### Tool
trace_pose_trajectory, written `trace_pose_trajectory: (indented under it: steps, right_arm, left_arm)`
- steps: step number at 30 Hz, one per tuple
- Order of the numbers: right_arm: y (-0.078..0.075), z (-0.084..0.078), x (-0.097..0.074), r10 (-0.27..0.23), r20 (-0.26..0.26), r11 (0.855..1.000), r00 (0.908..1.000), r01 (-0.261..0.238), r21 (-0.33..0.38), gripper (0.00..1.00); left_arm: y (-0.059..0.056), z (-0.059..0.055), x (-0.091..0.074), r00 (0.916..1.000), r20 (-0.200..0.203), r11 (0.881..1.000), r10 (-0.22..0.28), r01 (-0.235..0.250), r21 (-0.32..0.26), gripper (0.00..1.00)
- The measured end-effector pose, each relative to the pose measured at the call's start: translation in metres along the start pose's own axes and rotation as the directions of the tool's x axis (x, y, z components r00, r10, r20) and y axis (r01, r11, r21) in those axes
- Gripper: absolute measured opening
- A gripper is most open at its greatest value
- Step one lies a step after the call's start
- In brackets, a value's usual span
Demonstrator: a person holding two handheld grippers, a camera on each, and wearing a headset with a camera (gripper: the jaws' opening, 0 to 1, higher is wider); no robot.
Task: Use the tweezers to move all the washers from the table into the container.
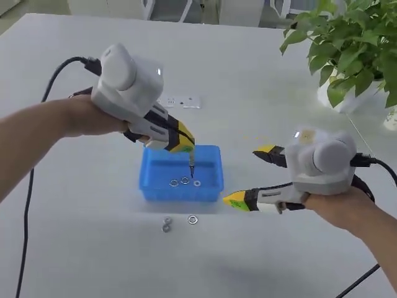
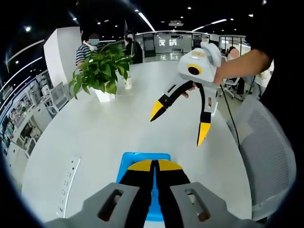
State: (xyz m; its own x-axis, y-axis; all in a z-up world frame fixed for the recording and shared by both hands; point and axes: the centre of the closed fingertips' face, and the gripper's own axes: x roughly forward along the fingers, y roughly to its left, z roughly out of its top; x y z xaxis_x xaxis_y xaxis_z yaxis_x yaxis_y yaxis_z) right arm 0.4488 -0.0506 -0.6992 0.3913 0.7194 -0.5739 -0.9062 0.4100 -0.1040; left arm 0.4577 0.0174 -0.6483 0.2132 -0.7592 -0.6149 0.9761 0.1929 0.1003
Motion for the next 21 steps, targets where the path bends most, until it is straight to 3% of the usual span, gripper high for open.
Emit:
trace_pose_trajectory:
  steps: [6, 21]
  right_arm:
    - [0.006, 0.001, -0.004, -0.001, 0.005, 1.0, 1.0, 0.001, 0.005, 0.74]
    - [0.019, -0.005, -0.007, 0.004, 0.007, 1.0, 1.0, -0.004, -0.005, 0.75]
  left_arm:
    - [-0.007, 0.0, -0.007, 0.9999, -0.015, 1.0, -0.002, 0.002, 0.003, 0.05]
    - [-0.024, 0.013, -0.019, 0.9999, -0.004, 1.0, -0.016, 0.016, 0.021, 0.05]
